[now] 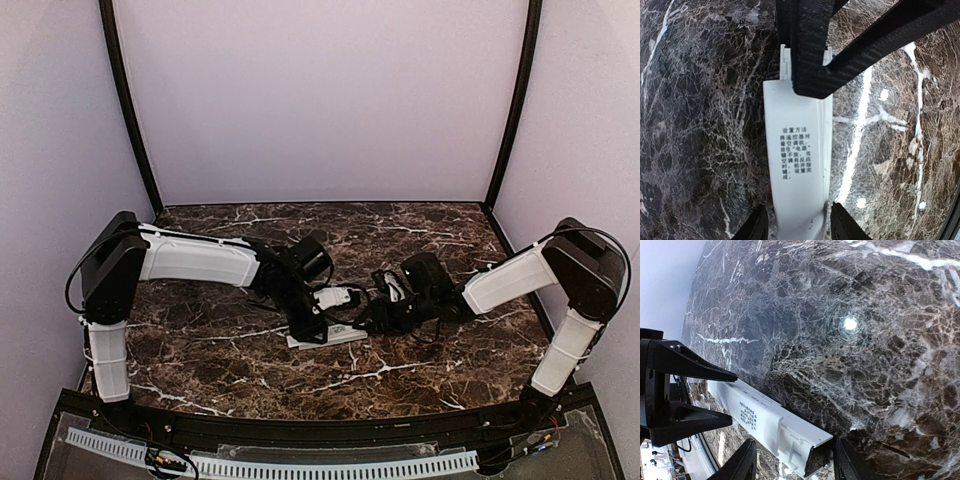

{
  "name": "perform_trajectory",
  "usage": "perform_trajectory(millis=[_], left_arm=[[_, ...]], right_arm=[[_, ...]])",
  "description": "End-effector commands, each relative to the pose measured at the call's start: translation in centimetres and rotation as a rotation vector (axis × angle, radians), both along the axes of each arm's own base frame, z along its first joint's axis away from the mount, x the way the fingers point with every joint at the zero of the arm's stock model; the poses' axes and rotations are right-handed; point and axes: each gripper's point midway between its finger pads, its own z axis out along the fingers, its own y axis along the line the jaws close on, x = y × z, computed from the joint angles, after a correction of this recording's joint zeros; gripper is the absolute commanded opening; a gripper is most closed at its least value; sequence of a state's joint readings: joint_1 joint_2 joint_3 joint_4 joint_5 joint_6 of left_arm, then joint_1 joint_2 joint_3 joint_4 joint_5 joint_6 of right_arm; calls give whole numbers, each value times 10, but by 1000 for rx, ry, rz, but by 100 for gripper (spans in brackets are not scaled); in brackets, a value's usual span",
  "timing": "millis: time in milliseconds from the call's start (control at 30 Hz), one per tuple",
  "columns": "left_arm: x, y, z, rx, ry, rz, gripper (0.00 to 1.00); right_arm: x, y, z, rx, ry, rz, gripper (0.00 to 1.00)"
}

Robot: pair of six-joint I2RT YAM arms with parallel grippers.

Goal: Load the batteries into the remote control
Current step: Adjust the battery cover of the remote control without the battery cover.

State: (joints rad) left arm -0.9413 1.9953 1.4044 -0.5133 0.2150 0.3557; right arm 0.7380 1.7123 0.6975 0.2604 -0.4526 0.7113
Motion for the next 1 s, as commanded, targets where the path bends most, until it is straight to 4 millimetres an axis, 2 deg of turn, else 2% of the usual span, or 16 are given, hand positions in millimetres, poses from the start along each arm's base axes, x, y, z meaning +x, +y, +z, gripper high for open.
perform_trajectory(millis=[0,400,833,967], left_arm=[[-6,-5,3,-4,14,-31,45],[-3,-5,-2,32,-14,-35,36],[0,-13,4,16,-28,-41,36],[-1,-16,5,7,-20,-44,33]], right_arm=[[-5,4,5,10,-11,23,51],[-5,2,5,9,-10,20,51],[-5,1,4,14,-8,22,51],[-5,2,4,17,-6,23,51]])
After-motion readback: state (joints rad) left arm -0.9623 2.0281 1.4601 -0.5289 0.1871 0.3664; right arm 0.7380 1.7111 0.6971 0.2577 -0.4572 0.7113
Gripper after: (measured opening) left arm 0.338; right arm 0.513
